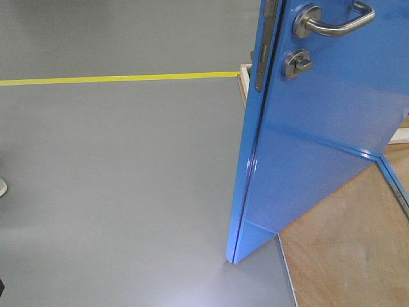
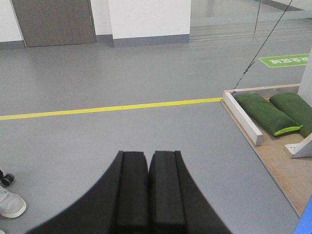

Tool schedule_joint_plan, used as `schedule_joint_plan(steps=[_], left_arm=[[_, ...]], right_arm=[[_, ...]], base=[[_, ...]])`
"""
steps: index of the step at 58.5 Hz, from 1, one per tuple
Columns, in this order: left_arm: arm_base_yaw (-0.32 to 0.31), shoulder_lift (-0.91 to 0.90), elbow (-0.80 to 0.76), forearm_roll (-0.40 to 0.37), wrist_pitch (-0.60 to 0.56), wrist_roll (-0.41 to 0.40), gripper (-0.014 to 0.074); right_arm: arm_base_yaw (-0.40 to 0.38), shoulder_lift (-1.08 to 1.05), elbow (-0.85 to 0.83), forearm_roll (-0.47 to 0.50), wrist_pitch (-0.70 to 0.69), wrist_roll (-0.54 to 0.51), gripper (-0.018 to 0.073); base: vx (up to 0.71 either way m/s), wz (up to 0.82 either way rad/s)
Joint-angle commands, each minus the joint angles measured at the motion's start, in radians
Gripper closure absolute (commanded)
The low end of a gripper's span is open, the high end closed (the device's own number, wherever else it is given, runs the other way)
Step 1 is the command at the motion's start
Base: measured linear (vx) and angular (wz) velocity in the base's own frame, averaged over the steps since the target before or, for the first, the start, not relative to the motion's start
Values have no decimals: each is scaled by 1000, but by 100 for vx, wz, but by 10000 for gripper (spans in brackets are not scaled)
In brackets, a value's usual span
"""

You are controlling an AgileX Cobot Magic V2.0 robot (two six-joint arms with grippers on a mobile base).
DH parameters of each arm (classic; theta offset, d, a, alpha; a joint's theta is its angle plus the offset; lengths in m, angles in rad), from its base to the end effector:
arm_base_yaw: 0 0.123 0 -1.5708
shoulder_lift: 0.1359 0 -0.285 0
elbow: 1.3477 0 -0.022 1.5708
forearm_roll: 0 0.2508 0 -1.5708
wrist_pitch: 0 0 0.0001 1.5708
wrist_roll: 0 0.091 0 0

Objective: Move to blue door and open it

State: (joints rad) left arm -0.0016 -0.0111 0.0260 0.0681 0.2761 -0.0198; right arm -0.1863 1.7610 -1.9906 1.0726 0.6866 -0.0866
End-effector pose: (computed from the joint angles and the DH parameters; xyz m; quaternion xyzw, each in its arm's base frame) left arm 0.0549 0.0016 0.1801 0.0125 0.7751 0.0211 0.6314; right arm 0.4007 -0.0239 0.4877 0.1782 0.7012 0.4199 0.5479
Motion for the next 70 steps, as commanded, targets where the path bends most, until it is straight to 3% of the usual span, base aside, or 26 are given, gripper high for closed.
schedule_joint_plan(steps=[1, 27, 43, 70], left_arm=[[-6, -13, -25, -3, -85, -7, 524], [-6, -13, -25, -3, -85, -7, 524], [-6, -13, -25, -3, -85, -7, 524], [-6, -13, -25, -3, -85, -7, 524]], right_arm=[[0, -36, -27, 37, -83, -9, 547], [0, -28, -27, 60, -65, -9, 547], [-2, -28, -27, 180, 48, -9, 547], [-2, -28, -27, 182, 50, -9, 547]], base=[[0, 0], [0, 0], [0, 0], [0, 0]])
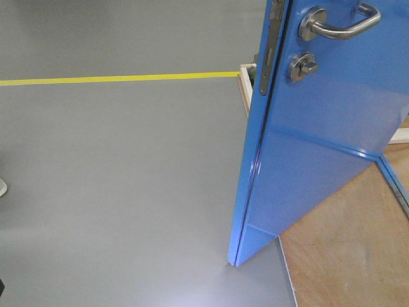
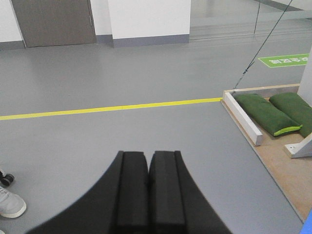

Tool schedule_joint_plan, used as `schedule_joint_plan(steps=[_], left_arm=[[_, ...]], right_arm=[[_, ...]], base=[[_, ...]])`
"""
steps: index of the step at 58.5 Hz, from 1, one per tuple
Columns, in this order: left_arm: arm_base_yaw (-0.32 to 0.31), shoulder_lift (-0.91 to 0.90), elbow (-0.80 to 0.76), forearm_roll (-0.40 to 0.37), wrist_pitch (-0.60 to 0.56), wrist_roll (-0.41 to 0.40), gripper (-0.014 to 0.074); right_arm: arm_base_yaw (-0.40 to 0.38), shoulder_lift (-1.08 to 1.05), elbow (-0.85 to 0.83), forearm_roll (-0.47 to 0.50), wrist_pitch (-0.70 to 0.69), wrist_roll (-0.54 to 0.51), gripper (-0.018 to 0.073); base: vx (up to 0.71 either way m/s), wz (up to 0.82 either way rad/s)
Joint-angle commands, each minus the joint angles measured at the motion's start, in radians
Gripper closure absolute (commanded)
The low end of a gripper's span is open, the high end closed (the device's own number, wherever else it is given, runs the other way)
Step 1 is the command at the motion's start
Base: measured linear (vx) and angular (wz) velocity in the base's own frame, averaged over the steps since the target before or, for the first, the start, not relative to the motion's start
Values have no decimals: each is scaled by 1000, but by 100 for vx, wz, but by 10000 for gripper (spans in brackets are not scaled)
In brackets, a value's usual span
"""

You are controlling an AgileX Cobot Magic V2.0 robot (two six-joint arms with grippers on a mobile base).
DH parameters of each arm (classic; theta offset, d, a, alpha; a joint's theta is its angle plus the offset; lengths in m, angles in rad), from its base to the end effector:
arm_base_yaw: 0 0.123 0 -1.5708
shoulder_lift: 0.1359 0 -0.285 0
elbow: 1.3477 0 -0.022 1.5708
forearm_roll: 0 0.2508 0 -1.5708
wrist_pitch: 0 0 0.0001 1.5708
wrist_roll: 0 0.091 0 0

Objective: Move to blue door and open it

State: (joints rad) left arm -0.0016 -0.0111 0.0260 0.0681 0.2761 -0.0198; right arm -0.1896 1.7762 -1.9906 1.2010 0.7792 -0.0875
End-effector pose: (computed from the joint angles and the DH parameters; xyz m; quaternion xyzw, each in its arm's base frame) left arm 0.0549 0.0016 0.1801 0.0125 0.7751 0.0211 0.6314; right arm 0.4011 -0.0162 0.4842 0.1728 0.6969 0.4837 0.5004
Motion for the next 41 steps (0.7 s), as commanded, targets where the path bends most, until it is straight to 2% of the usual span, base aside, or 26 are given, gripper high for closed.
schedule_joint_plan(steps=[1, 41], left_arm=[[-6, -13, -25, -3, -85, -7, 524], [-6, -13, -25, -3, -85, -7, 524]], right_arm=[[1, -44, -27, 54, -43, -8, 547], [1, -44, -27, 54, -43, -8, 547]], base=[[0, 0], [0, 0]])
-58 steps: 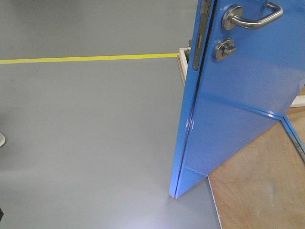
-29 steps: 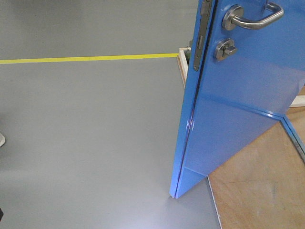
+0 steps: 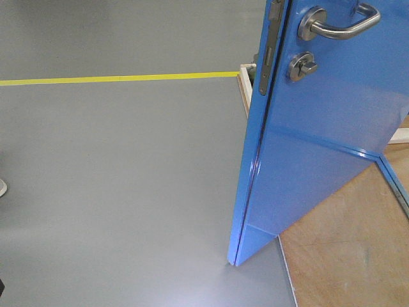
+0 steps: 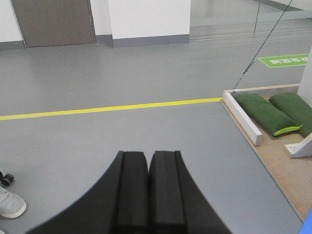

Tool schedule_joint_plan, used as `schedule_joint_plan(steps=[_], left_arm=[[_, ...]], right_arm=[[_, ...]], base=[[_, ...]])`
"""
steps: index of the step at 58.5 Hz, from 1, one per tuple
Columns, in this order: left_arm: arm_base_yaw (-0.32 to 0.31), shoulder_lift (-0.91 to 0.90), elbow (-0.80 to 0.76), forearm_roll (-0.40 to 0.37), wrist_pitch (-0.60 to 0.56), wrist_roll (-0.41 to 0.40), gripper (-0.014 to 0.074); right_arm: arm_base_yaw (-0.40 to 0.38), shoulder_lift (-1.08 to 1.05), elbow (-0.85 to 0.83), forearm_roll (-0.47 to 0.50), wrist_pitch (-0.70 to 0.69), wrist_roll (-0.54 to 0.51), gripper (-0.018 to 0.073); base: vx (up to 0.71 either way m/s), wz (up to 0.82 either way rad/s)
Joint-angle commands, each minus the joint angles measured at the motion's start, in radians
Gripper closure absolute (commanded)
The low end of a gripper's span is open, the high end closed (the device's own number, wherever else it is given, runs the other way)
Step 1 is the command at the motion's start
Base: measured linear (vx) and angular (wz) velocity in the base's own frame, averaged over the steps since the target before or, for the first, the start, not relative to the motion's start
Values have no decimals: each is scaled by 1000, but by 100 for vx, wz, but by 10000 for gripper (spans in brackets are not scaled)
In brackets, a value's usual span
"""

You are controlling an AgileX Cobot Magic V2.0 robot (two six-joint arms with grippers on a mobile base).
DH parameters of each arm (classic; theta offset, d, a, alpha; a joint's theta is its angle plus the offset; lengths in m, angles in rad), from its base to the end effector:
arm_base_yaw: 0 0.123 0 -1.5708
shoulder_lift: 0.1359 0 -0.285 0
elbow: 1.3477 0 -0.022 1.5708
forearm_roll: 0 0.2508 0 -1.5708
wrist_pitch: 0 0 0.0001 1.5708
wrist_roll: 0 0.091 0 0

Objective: Move to blue door and open it

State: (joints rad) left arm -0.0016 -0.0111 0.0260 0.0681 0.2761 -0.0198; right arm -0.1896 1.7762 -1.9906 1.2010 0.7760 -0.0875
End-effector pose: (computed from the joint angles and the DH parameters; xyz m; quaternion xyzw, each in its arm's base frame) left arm 0.0549 0.0016 0.1801 0.0125 0.7751 0.0211 0.6314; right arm 0.4012 -0.0164 0.4843 0.1737 0.6962 0.4833 0.5015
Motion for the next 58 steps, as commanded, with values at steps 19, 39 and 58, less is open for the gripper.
schedule_joint_plan(steps=[19, 39, 58], left_arm=[[-6, -13, -25, -3, -85, -7, 524], [-6, -13, -25, -3, -85, -7, 524], [-6, -13, -25, -3, -85, -7, 524]], right_arm=[[1, -44, -27, 54, -39, -8, 547], [1, -44, -27, 54, -39, -8, 547], [1, -44, -27, 54, -38, -8, 547]], base=[[0, 0], [1, 0], [9, 8]])
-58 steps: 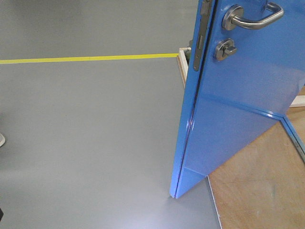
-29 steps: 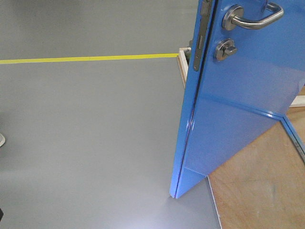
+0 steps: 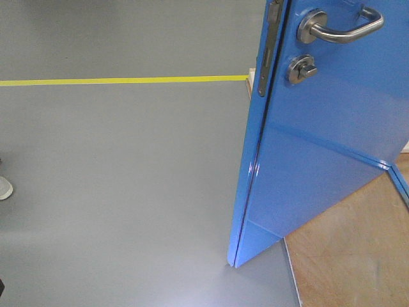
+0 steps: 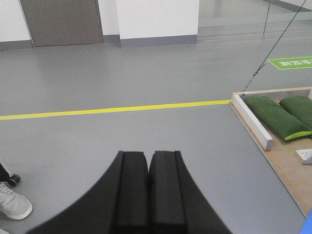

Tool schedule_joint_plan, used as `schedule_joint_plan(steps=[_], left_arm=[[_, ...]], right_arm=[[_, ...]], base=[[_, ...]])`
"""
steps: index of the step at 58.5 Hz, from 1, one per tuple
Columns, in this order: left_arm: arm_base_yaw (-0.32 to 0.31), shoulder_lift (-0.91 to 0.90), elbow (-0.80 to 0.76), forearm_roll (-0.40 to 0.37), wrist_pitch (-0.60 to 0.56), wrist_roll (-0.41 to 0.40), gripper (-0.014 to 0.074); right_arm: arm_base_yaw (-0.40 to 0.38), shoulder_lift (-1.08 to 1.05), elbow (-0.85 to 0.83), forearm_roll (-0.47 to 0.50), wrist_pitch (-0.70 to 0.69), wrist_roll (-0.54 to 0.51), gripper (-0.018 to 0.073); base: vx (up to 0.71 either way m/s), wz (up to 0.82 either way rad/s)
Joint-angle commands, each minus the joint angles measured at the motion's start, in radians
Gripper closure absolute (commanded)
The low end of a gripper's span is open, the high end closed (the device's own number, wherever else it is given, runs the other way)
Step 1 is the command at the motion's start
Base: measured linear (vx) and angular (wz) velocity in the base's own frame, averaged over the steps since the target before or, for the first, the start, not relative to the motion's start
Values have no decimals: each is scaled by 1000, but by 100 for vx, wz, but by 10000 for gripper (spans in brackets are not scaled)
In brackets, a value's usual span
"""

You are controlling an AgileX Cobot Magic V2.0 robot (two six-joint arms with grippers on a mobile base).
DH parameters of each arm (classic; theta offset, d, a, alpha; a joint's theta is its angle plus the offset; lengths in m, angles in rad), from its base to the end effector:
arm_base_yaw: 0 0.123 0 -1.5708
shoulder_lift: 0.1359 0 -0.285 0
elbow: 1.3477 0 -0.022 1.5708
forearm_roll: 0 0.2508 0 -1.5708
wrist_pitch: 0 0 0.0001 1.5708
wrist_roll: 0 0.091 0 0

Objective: Move to blue door and open it

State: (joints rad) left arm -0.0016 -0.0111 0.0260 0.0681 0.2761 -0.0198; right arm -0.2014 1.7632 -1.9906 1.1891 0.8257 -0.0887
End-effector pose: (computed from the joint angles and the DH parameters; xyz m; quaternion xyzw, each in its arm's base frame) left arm 0.0549 0.0016 0.1801 0.0125 0.7751 0.0211 0.6314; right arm 0.3944 -0.0171 0.4867 0.1597 0.7069 0.4809 0.4934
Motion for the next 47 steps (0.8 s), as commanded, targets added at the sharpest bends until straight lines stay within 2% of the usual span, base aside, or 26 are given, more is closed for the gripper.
schedule_joint_plan(steps=[1, 47], left_arm=[[-6, -13, -25, -3, -85, -7, 524], [-6, -13, -25, -3, -85, -7, 524]], right_arm=[[12, -31, -27, 66, -88, -7, 547], [12, -31, -27, 66, -87, -7, 547]], base=[[15, 7], [18, 6]])
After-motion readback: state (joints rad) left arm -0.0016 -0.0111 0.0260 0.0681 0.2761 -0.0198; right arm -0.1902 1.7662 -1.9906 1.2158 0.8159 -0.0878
